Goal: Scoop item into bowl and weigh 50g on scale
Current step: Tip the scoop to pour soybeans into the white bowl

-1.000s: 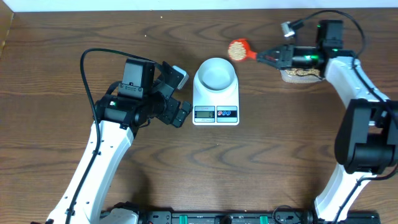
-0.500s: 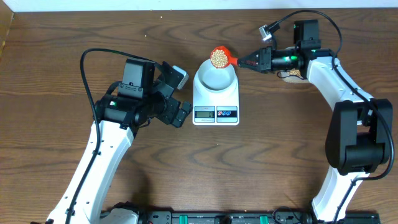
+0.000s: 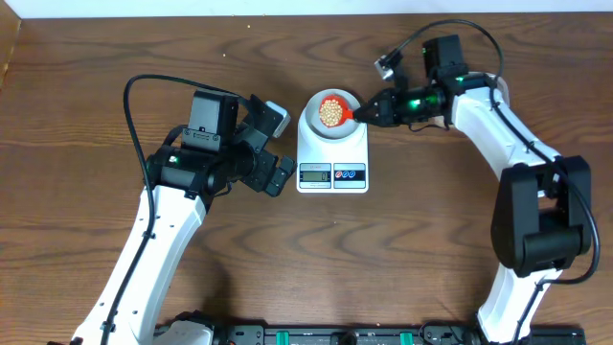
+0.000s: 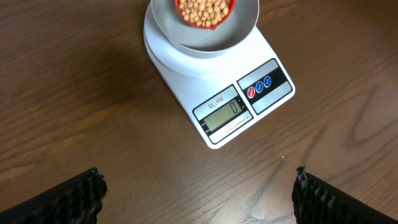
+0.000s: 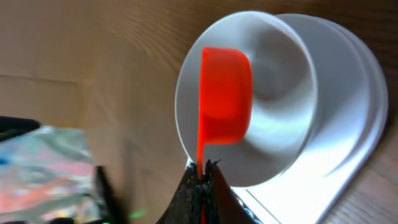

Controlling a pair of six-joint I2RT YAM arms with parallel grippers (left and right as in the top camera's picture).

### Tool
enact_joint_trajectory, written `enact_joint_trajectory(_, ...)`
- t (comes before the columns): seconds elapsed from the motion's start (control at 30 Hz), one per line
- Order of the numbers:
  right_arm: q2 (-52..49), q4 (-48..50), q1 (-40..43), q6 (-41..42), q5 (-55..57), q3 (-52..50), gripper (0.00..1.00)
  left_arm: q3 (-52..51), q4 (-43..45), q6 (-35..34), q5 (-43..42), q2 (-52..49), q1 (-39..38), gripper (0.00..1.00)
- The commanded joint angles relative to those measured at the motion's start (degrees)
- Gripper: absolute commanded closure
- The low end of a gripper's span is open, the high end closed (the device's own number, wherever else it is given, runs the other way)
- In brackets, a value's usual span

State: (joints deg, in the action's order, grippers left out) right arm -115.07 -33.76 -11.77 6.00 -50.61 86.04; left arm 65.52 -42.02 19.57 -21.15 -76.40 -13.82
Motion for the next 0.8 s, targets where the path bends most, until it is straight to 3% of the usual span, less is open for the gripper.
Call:
enact_joint_trajectory(0.0,3.8,-0.8,-2.4,-4.4,9.6,2.3,0.99,0.7,-0.2,0.9,-0.7,-0.4,0.2,0.02)
enact_joint_trajectory(0.37,4.5,-1.0,-9.1,-5.3,28.4,2.4,0.99,0.7,-0.2,0.9,-0.7,-0.4,0.2,0.02)
enact_joint_trajectory(0.77,6.1,-1.2,-13.4,-8.9,39.7,3.3,0.99,0.7,-0.2,0.9,-0.7,-0.4,0.2,0.02)
